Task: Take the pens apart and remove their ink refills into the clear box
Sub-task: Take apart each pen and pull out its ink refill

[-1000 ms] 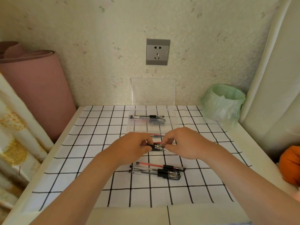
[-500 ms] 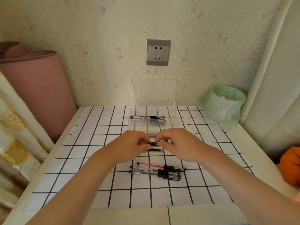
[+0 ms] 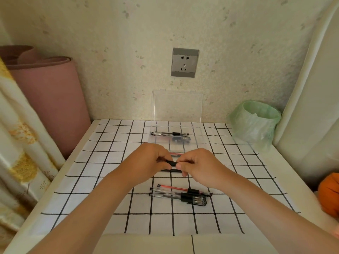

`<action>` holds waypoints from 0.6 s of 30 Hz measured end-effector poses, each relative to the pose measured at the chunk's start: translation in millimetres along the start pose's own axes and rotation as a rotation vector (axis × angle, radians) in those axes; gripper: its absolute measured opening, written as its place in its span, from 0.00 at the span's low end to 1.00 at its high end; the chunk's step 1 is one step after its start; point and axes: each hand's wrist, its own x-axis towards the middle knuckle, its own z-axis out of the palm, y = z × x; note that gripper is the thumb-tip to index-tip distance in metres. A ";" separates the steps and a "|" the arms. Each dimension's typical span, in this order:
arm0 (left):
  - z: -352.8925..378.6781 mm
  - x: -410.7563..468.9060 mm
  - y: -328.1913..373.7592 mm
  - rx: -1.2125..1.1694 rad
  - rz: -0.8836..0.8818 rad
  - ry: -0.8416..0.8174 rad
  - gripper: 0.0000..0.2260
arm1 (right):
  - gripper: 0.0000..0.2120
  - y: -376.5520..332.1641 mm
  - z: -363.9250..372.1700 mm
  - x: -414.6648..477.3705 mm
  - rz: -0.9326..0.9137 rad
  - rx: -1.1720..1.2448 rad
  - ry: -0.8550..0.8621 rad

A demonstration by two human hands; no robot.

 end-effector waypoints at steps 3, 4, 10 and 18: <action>4.1 4.7 -1.5 0.090 -0.008 -0.061 0.06 | 0.07 -3.5 1.5 1.3 -0.035 -0.268 -0.021; 4.8 5.8 -2.2 0.117 -0.013 -0.078 0.08 | 0.08 -4.0 2.1 1.8 -0.051 -0.350 -0.016; -7.5 9.7 -15.7 0.248 0.042 0.243 0.17 | 0.10 6.8 -13.8 23.2 -0.031 -0.401 0.185; 4.1 3.0 -29.1 0.212 -0.016 0.119 0.19 | 0.11 14.3 -33.6 101.7 0.063 -0.593 0.325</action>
